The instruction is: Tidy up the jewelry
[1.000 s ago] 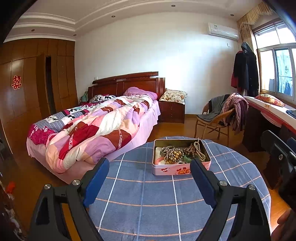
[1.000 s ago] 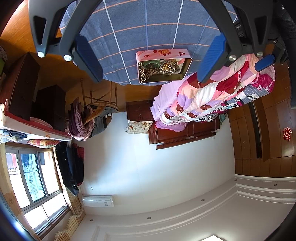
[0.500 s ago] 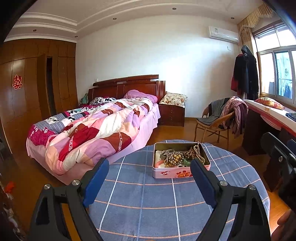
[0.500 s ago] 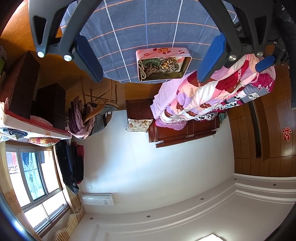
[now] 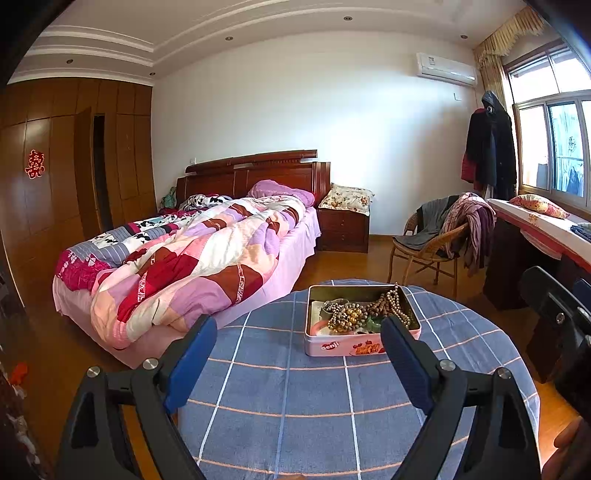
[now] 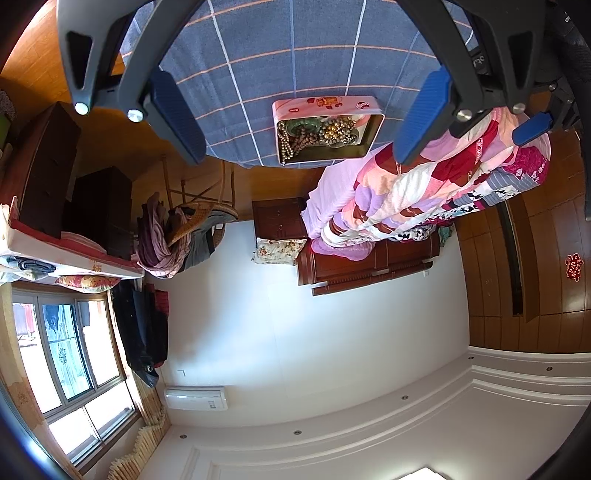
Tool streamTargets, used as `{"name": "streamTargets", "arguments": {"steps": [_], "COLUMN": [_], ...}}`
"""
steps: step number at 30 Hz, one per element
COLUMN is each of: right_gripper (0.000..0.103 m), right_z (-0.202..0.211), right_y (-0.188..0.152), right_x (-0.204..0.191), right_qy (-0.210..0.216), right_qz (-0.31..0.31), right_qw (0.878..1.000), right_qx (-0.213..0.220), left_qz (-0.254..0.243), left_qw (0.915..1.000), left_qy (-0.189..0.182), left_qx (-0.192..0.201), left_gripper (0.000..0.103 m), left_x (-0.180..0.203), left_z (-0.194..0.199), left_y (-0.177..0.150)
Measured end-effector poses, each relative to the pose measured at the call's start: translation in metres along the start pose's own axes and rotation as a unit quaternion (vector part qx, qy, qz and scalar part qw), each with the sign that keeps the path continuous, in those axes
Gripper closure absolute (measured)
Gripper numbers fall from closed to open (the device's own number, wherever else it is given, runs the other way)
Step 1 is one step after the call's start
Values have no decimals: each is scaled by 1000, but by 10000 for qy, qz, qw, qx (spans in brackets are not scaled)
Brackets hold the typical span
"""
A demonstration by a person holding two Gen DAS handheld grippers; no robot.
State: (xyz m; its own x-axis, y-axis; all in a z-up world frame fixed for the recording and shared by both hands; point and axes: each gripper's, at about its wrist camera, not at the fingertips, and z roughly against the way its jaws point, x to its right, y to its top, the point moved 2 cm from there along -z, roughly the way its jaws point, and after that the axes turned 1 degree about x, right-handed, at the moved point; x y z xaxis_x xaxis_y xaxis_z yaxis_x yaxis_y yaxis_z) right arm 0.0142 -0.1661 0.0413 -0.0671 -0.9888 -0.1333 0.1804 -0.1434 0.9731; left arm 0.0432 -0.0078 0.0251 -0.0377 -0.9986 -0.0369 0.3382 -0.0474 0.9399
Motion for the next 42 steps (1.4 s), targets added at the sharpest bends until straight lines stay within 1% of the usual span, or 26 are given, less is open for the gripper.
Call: {"name": "streamTargets", "arguments": {"steps": [6, 13, 16, 24, 29, 34, 37, 39, 42], "right_gripper": [0, 0, 0, 0, 0, 0, 0, 0, 0], "right_z": [0, 1, 0, -3, -9, -16, -22, -32, -52], "right_y": [0, 0, 0, -2, -3, -5, -7, -10, -21], "right_x": [0, 3, 4, 8, 13, 14, 17, 22, 32], "right_qy": [-5, -55, -68, -104, -151, -206, -305, -461, -656], "right_qz": [-4, 0, -2, -24, -66, -102, -133, -114, -114], "right_qw": [10000, 10000, 10000, 9999, 9998, 9995, 9990, 9976, 9936], "right_qx": [-6, 33, 16, -21, -89, -208, -310, -495, -915], "left_qz": [-51, -103, -147, -67, -76, -19, 1, 35, -25], "left_qw": [10000, 9996, 9997, 10000, 10000, 9998, 9991, 9981, 9965], "left_qy": [51, 108, 107, 52, 48, -48, -187, -233, -123], "left_qx": [61, 226, 174, 4, -31, -169, -382, -565, -821], "left_gripper": [12, 12, 12, 12, 12, 12, 12, 12, 12], "left_x": [0, 3, 4, 6, 6, 6, 7, 6, 5], "left_z": [0, 1, -1, -10, -15, -26, -37, -45, -60], "left_y": [2, 6, 7, 7, 8, 7, 5, 2, -5]}}
